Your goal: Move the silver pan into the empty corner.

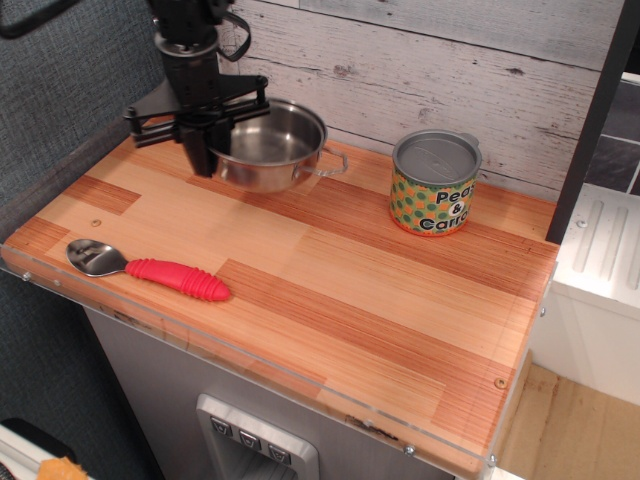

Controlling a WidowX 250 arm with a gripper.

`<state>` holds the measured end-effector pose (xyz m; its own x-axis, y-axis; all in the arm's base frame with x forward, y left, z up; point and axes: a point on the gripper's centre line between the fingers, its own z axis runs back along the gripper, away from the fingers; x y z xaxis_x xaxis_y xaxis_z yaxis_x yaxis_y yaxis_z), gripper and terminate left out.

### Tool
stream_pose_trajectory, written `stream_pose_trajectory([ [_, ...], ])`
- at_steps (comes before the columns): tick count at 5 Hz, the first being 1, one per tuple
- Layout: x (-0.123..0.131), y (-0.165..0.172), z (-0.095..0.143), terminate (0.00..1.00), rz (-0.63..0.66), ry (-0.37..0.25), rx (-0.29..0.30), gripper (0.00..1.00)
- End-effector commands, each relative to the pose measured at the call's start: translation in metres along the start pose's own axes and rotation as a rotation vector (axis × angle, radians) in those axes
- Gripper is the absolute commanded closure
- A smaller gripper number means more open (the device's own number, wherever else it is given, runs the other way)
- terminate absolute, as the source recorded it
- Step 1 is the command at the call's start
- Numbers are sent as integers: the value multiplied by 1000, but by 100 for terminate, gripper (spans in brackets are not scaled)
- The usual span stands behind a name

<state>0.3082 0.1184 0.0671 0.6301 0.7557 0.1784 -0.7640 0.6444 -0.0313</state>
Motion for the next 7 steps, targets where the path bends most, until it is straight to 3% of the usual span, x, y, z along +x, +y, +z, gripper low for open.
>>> stream_pose_trajectory([
  [1,-27,-2,21,0,-264,-37,-68,100],
  [2,-49,-15,16,0,-378,-15,-71,100],
  [3,-74,-35,11,0,-548,-10,-128,100],
  [4,-89,-55,5,0,-671,-19,-127,100],
  [7,-135,-92,-17,0,-831,65,-197,100],
])
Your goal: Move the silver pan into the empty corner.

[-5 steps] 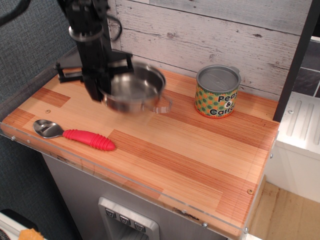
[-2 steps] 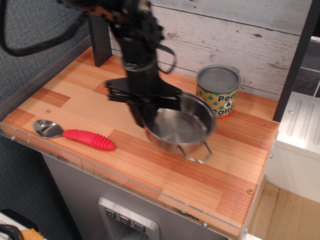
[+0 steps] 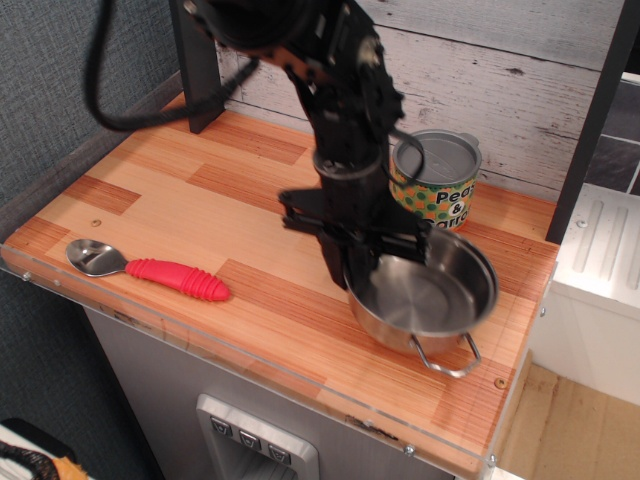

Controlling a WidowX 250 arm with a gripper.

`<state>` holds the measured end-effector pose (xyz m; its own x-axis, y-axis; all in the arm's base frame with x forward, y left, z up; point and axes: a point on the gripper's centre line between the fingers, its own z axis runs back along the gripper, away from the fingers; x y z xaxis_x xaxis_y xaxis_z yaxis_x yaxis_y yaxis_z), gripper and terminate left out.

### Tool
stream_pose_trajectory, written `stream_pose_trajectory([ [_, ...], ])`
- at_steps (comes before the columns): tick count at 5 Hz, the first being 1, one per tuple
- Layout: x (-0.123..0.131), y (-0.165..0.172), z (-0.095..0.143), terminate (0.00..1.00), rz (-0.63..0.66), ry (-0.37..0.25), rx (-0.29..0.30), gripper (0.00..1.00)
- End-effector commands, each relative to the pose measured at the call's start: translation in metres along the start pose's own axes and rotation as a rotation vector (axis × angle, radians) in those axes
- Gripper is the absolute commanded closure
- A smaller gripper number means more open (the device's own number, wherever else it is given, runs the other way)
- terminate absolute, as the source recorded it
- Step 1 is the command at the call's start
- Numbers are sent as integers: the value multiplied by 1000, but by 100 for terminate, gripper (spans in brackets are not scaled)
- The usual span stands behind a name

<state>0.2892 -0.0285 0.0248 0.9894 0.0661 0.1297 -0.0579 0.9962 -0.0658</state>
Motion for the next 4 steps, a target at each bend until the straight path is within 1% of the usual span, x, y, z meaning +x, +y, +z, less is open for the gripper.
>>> stream_pose_trajectory([
  [1,2,-17,-4,0,-48,-19,-54,100],
  [2,-4,-18,-4,0,-40,-9,-66,100],
  [3,-8,-17,-5,0,-42,2,-49,100],
  [4,-10,-14,-4,0,-44,22,-53,0],
])
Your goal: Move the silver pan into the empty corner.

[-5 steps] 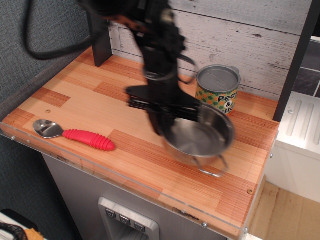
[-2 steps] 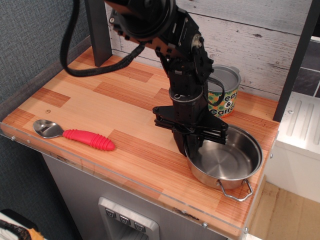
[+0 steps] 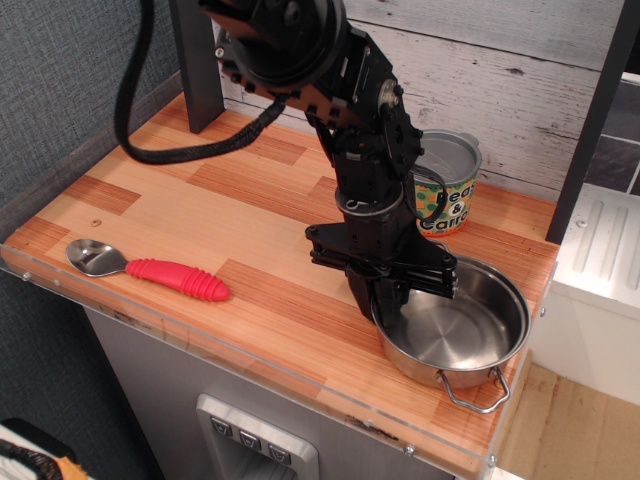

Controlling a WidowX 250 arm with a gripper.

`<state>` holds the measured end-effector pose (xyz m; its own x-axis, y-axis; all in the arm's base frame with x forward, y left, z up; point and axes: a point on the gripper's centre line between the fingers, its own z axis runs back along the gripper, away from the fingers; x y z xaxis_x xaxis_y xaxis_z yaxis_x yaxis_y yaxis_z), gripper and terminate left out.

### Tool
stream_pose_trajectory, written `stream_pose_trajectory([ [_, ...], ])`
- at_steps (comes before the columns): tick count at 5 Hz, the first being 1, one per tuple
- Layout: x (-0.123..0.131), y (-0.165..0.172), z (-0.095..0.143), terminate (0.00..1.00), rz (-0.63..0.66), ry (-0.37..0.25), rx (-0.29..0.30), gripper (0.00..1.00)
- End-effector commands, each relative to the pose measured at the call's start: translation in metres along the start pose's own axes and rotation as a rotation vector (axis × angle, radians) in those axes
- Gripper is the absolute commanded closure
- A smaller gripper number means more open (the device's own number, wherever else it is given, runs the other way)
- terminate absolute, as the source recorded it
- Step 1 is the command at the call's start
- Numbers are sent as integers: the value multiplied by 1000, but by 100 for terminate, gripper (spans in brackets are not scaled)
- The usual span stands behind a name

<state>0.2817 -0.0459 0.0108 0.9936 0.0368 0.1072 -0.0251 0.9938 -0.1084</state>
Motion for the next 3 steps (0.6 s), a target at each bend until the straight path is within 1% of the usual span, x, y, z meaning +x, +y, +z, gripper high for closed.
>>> stream_pose_trajectory([
  [1,0,5,18,0,-10,-15,-3,0],
  [3,3,18,51,0,34,-78,14,0],
])
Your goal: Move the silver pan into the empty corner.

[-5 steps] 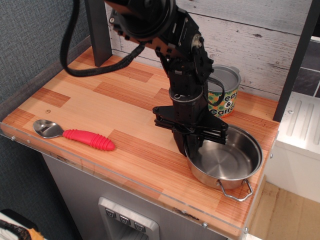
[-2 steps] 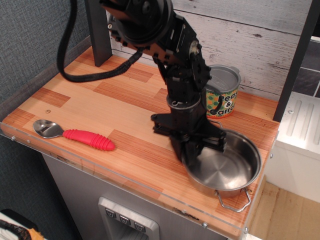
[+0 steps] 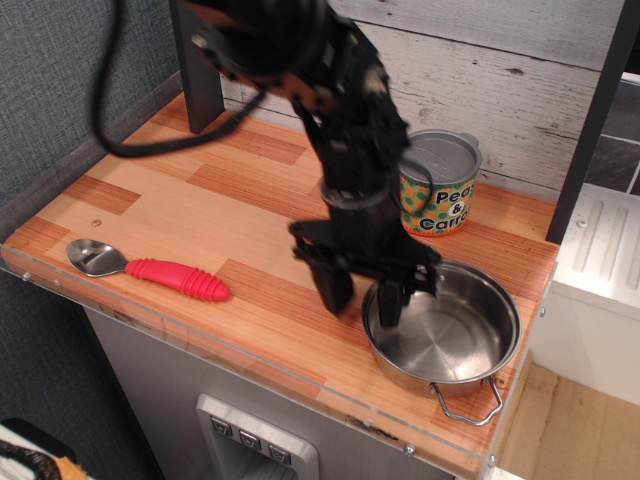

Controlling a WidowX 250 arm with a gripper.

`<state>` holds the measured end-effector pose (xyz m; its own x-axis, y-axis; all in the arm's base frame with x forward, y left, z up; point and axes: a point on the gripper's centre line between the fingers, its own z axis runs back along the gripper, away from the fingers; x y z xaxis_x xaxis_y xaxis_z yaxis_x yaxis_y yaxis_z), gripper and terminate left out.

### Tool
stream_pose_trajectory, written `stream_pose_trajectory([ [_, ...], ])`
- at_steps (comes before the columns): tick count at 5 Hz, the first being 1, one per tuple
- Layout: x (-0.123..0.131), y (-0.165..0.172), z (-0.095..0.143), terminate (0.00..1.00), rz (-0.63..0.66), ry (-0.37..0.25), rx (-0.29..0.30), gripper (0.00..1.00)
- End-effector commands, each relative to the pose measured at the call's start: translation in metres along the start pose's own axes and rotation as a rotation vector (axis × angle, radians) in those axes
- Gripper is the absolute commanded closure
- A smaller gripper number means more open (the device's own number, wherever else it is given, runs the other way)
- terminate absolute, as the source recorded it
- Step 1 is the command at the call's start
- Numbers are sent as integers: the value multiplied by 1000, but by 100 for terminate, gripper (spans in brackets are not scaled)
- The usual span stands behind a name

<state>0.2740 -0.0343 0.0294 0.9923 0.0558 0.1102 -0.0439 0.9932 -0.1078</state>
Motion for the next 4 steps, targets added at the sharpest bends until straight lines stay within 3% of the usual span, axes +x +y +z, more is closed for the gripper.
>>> stream_pose_trajectory([
  [1,12,9,53,0,42,-118,44,0],
  [2,15,14,70,0,83,-141,71,0],
  [3,15,28,80,0,59,-120,149,0],
  [4,18,61,89,0,129,-147,197,0],
])
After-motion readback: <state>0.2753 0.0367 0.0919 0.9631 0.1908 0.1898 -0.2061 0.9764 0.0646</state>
